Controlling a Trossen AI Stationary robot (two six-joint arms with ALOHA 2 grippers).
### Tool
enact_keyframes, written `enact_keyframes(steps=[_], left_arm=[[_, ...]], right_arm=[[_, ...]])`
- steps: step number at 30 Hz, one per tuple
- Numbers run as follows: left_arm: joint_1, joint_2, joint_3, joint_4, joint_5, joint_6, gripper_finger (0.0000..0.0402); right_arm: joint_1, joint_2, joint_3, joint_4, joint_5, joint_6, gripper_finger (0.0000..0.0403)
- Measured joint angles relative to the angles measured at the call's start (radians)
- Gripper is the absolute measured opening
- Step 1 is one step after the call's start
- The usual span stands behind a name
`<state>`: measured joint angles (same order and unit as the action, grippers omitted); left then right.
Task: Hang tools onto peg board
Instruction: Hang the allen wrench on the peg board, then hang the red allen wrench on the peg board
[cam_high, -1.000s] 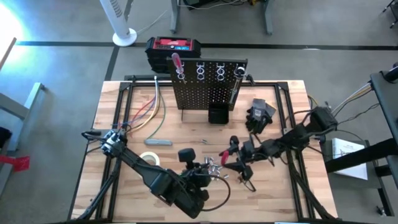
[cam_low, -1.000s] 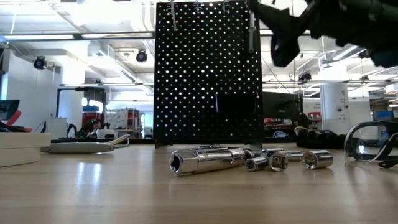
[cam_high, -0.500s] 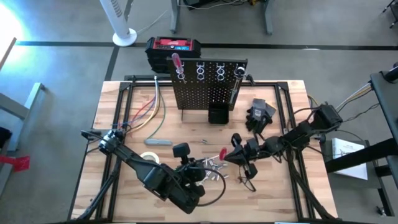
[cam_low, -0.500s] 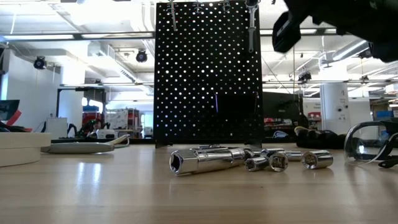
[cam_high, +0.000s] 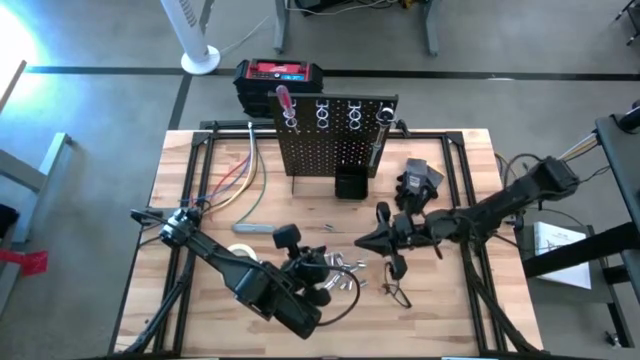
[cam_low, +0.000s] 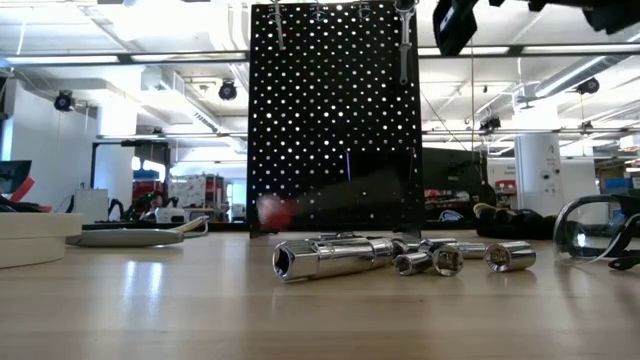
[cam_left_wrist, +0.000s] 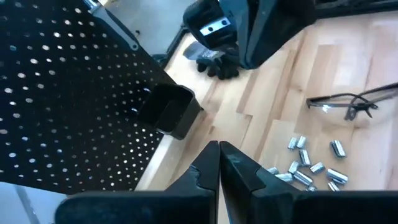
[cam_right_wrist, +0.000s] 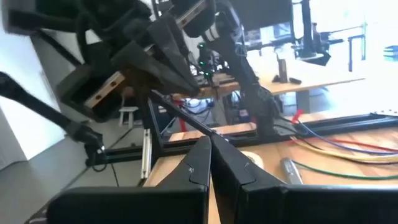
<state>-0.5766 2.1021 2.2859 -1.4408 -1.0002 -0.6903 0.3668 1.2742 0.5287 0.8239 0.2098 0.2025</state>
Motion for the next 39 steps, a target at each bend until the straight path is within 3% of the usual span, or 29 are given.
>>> enact_keyframes(steps=[8, 13, 16, 20, 25, 29, 33, 36, 39], left_arm=[[-0.008, 0.000, -0.006, -0.074, -0.038, -0.056, 0.0000], [-0.014, -0.001, -0.084, -0.118, -0.010, -0.163, 0.0000], [-0.010, -0.003, -0.156, -0.089, 0.117, -0.126, 0.0000], [0.032, -0.004, -0.248, -0.079, 0.418, 0.007, 0.0000], [0.096, -0.003, -0.338, -0.077, 0.488, 0.079, 0.0000], [0.151, -0.022, -0.404, 0.112, 0.491, 0.199, 0.0000], [0.185, -0.086, -0.513, 0.424, 0.561, 0.393, 0.0000], [0.213, -0.144, -0.626, 0.587, 0.607, 0.461, 0.0000], [0.244, -0.235, -0.776, 0.710, 0.627, 0.480, 0.0000]], right_arm=[[0.036, -0.065, -0.043, -0.065, -0.079, 0.006, 0.0000], [0.042, 0.019, -0.089, -0.197, 0.016, 0.128, 0.0000], [0.042, 0.079, -0.097, -0.217, 0.072, 0.227, 0.0000], [0.041, 0.108, -0.091, -0.226, 0.075, 0.318, 0.0000], [0.008, 0.025, -0.029, -0.359, 0.049, 0.395, 0.0000], [-0.001, -0.066, 0.079, -0.714, 0.055, 0.372, 0.0000], [0.011, -0.114, 0.198, -1.141, 0.184, 0.385, 0.0000], [0.031, -0.136, 0.239, -1.262, 0.222, 0.418, 0.0000], [0.029, -0.152, 0.247, -1.291, 0.152, 0.474, 0.0000]])
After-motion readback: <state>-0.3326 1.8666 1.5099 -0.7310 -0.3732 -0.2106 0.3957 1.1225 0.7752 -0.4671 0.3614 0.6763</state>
